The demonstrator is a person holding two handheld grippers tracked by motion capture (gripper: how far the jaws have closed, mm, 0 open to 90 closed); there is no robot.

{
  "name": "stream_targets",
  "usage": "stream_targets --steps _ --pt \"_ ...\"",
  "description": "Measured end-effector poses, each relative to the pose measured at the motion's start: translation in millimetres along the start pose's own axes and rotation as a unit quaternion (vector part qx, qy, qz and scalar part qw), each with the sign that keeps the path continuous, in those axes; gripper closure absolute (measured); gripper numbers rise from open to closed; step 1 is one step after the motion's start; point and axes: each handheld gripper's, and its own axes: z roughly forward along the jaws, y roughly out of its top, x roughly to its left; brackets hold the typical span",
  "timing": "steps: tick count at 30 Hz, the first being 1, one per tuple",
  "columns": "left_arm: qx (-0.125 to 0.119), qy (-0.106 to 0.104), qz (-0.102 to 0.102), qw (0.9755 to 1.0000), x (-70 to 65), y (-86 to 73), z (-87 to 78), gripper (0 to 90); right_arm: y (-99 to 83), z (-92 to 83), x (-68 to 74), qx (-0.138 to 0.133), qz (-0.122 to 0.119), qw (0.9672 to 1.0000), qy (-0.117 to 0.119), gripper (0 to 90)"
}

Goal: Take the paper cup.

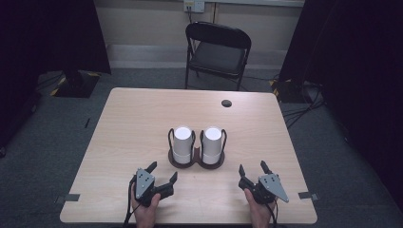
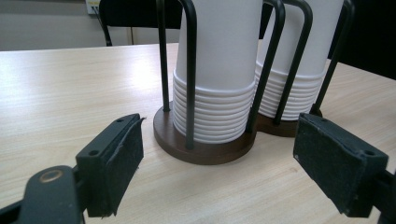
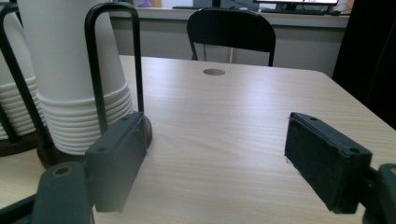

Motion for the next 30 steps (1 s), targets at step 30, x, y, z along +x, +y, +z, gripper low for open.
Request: stream_targets --steps 30 --pt "-0.018 -0.084 -0.023 0.9961 -1.0 18.9 -1.7 21.0 1.0 1.1 1.3 0.02 0.008 0.9997 0.011 14.4"
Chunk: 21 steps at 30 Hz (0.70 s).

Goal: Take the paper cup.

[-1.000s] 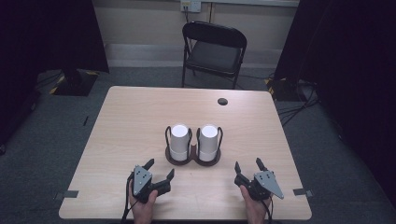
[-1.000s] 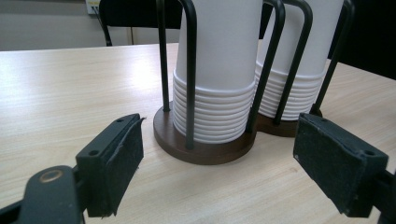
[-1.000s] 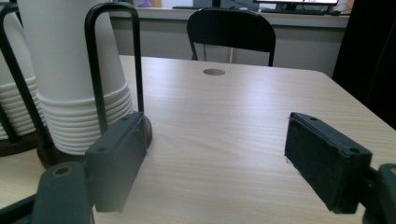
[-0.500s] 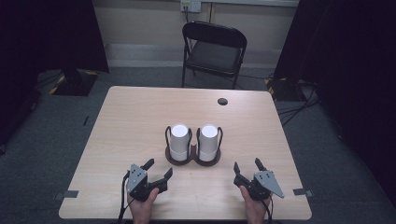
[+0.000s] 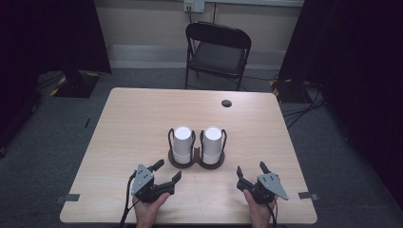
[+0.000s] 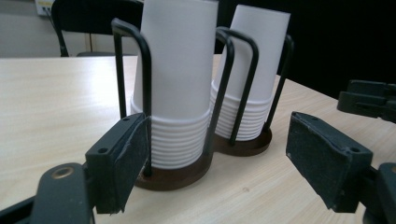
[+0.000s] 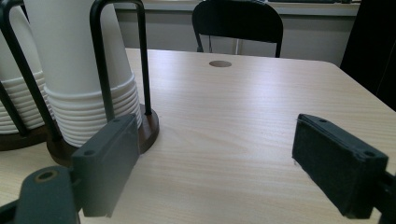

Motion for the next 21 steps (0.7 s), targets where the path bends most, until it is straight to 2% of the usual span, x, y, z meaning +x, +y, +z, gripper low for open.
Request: stream_targets --steps 4,8,10,11,12,13,17,19,21 --pt "-0.008 -0.016 0.001 0.9998 0.5 6.1 -0.6 24.0 -0.1 -0.1 -0.6 -0.002 0.002 1.0 0.0 14.2" --pt "-0.004 -0.024 0.003 0.9997 -0.2 9.0 3.3 24.9 -0.4 -0.7 -0.1 -0.005 0.001 1.0 -0.001 14.2" --pt "0.001 -0.02 0.01 0.9997 -1.9 10.6 5.6 24.9 -0.5 -0.9 -0.2 -0.006 0.001 1.0 -0.002 14.2" --pt "0.001 -0.024 0.007 0.9997 -2.8 11.5 7.0 24.9 -0.5 -1.0 -0.3 -0.007 0.0 1.0 -0.001 14.2" --pt "-0.002 -0.038 0.004 0.9993 -3.7 14.0 9.1 24.9 -0.6 -1.1 -0.2 -0.007 0.0 1.0 -0.001 14.2" --pt "-0.002 -0.038 0.004 0.9993 -3.7 14.0 9.1 24.9 -0.6 -1.1 -0.2 -0.007 0.0 1.0 -0.001 14.2" --pt "-0.004 -0.05 0.015 0.9986 -7.7 21.3 12.8 24.9 -0.4 -0.8 0.1 -0.006 -0.001 1.0 -0.001 14.2" --pt "-0.003 -0.059 0.014 0.9981 -9.5 24.9 15.1 24.9 -0.3 -0.6 -0.1 -0.004 0.0 1.0 0.0 14.2" --pt "-0.001 -0.067 0.026 0.9974 -11.7 30.3 17.8 24.9 -0.3 -0.5 -0.2 -0.004 0.0 1.0 0.0 14.2"
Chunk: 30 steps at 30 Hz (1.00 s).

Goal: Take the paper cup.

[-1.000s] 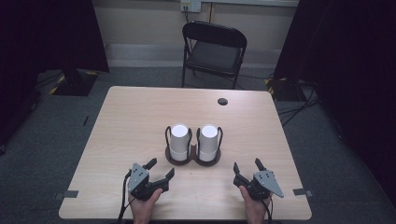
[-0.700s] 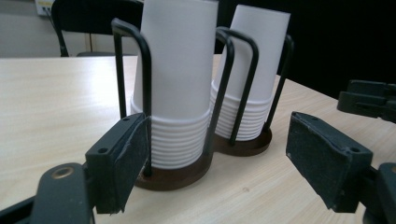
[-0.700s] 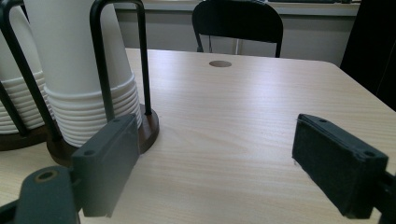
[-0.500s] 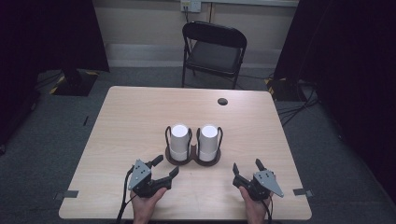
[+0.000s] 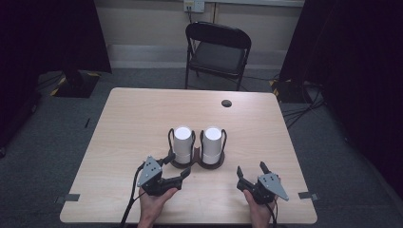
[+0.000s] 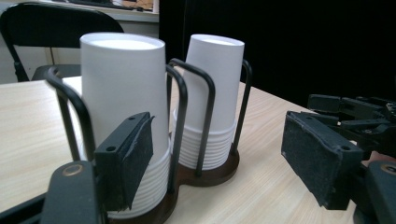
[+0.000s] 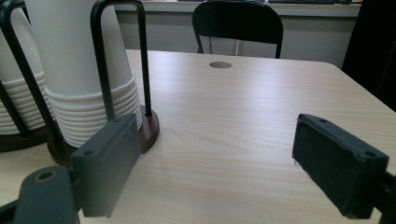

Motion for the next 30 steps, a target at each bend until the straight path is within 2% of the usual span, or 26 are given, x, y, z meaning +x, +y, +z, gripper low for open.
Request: stream_targets --steps 4,7,11,14,19,22,27,30 --pt "0.002 -0.008 0.007 0.9999 -2.6 4.4 2.6 25.2 -0.1 -0.1 -0.4 -0.001 0.001 1.0 0.002 14.3" --pt "-0.008 -0.024 0.009 0.9996 -4.3 8.3 4.5 25.9 -0.1 -0.6 -1.1 -0.001 0.005 1.0 0.007 14.6" --pt "-0.005 -0.033 0.011 0.9994 -8.0 14.4 9.1 27.0 -0.4 -1.1 -1.1 -0.005 0.004 1.0 0.007 14.7" --pt "-0.002 -0.039 0.019 0.999 -11.3 18.7 14.0 27.0 -1.0 -1.9 -1.7 -0.014 0.007 0.9998 0.013 13.9" --pt "0.001 -0.037 0.037 0.9986 -16.0 26.3 23.6 26.8 -1.1 -1.5 -2.1 -0.02 0.005 0.9995 0.024 13.2" --pt "0.002 -0.038 0.043 0.9983 -17.4 29.4 26.8 26.7 -1.3 -1.7 -2.0 -0.022 0.005 0.9995 0.024 13.2" --pt "0.008 -0.036 0.066 0.9972 -20.7 35.4 35.5 26.5 -1.6 -2.2 -2.5 -0.026 0.008 0.9994 0.022 13.3" --pt "0.009 -0.035 0.064 0.9973 -17.2 35.7 43.1 26.2 -1.3 -1.4 -3.7 -0.023 0.015 0.9995 0.018 13.3"
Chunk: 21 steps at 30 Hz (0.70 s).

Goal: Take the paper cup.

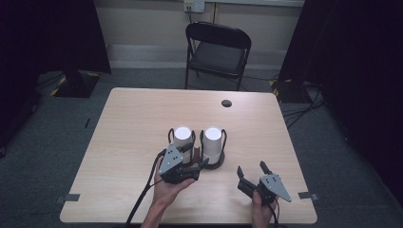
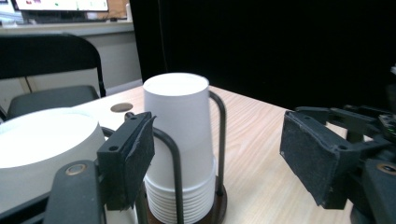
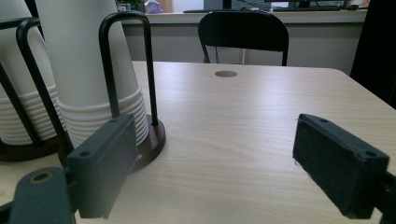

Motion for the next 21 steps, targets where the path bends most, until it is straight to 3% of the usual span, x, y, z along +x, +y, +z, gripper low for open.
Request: stream_targets --steps 2,5,9,13,16,21 --pt "-0.001 -0.004 -0.006 1.0 2.1 -0.1 3.6 26.2 -0.1 -0.2 0.1 -0.001 0.0 1.0 0.001 13.3" --pt "0.002 -0.004 0.002 1.0 2.7 3.1 7.3 25.8 -0.2 -0.4 0.6 -0.003 -0.003 1.0 0.002 13.2" --pt "0.01 -0.012 0.004 0.9999 5.1 10.4 15.5 25.0 0.8 2.4 1.2 0.011 -0.01 0.9999 0.008 13.3" --pt "0.012 0.009 0.011 0.9998 7.6 14.6 23.4 23.5 0.8 2.2 1.5 0.011 -0.013 0.9998 0.013 13.3" --pt "0.008 0.0 0.004 1.0 9.1 17.7 26.9 23.5 0.8 2.2 0.8 0.01 -0.011 0.9998 0.015 13.3" --pt "0.01 0.0 0.011 0.9999 12.4 26.6 35.1 23.7 1.1 2.8 0.2 0.015 -0.011 0.9996 0.021 13.3"
